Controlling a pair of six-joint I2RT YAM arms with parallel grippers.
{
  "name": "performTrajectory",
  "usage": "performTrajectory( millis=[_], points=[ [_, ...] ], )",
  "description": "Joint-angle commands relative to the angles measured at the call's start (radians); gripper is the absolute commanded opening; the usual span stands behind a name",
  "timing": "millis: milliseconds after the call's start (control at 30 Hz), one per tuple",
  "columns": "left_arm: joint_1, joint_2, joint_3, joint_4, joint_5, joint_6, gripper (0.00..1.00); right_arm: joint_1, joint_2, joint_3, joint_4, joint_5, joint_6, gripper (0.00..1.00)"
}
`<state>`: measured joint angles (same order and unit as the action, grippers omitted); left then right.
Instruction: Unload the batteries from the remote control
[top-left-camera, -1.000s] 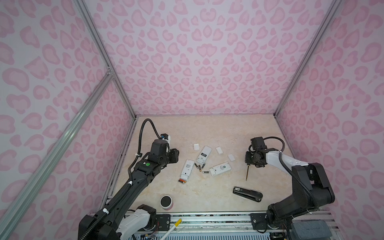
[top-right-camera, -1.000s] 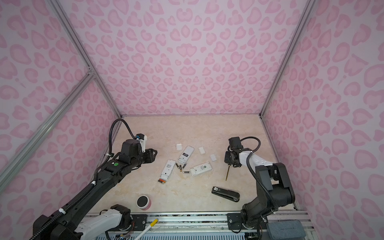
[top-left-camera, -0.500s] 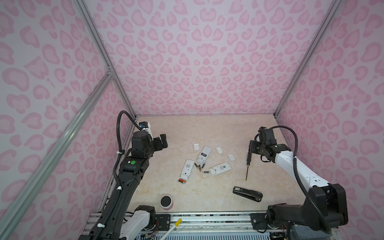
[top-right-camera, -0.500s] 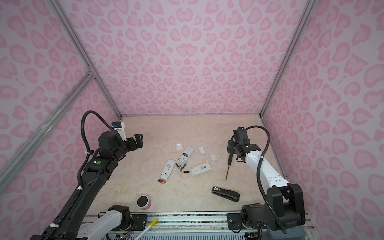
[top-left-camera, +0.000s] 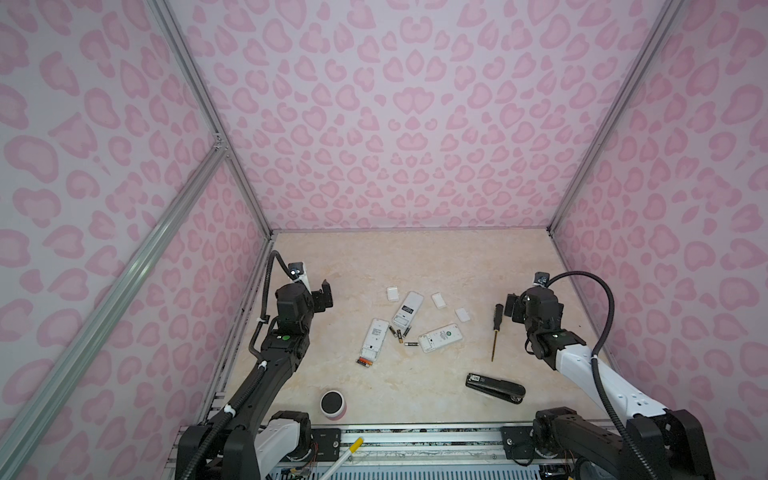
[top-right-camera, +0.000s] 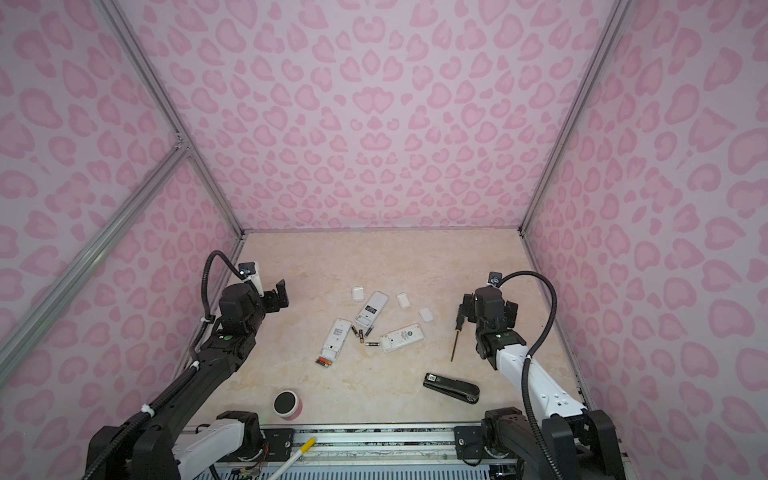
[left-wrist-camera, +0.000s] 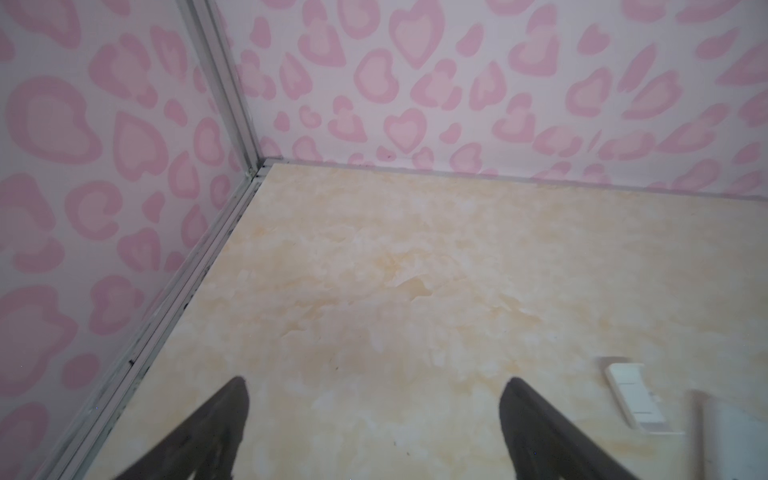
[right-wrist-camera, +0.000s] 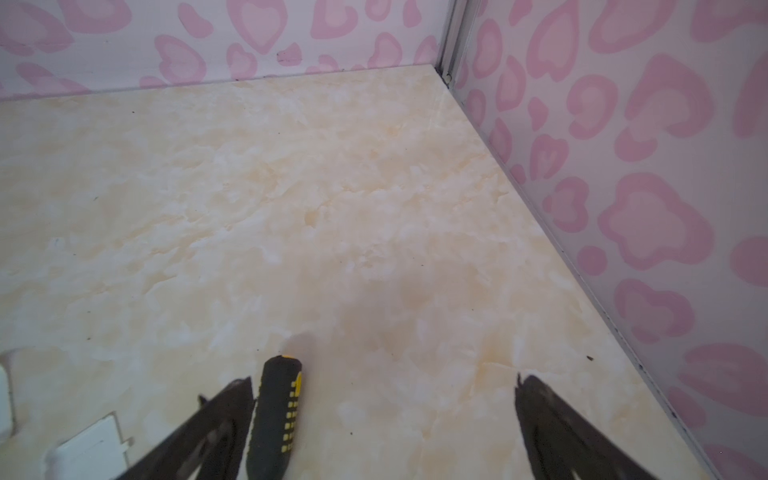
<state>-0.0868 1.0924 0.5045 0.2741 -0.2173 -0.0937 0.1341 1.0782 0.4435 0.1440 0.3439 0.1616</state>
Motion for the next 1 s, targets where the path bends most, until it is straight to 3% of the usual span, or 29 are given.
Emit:
performTrajectory(
  millis=[0, 133, 533, 833, 967],
  points=[
    [0.015, 0.024, -0.096, 0.229, -0.081, -0.026, 0.97, -0.010, -0.011, -0.106, 0.366, 0.049, -0.106, 0.99],
    [0.037, 0.037, -0.193, 0.378, -0.077, -0.025, 0.97, -0.032, 0.019, -0.140, 0.432, 0.051, -0.106, 0.99],
    [0.121, 0.199, -0.305, 0.769, 0.081, -0.013, 0.98, -0.060, 0.218, -0.324, 1.010, 0.014, -0.089, 0.99],
    [0.121, 0.383, -0.224, 0.807, 0.169, 0.023, 1.00, -0.082, 0.546, -0.354, 1.414, -0.025, -0.104, 1.00],
    [0.121, 0.381, -0.174, 0.700, 0.178, 0.034, 1.00, -0.087, 0.528, -0.327, 1.345, -0.023, -0.103, 1.00]
  ],
)
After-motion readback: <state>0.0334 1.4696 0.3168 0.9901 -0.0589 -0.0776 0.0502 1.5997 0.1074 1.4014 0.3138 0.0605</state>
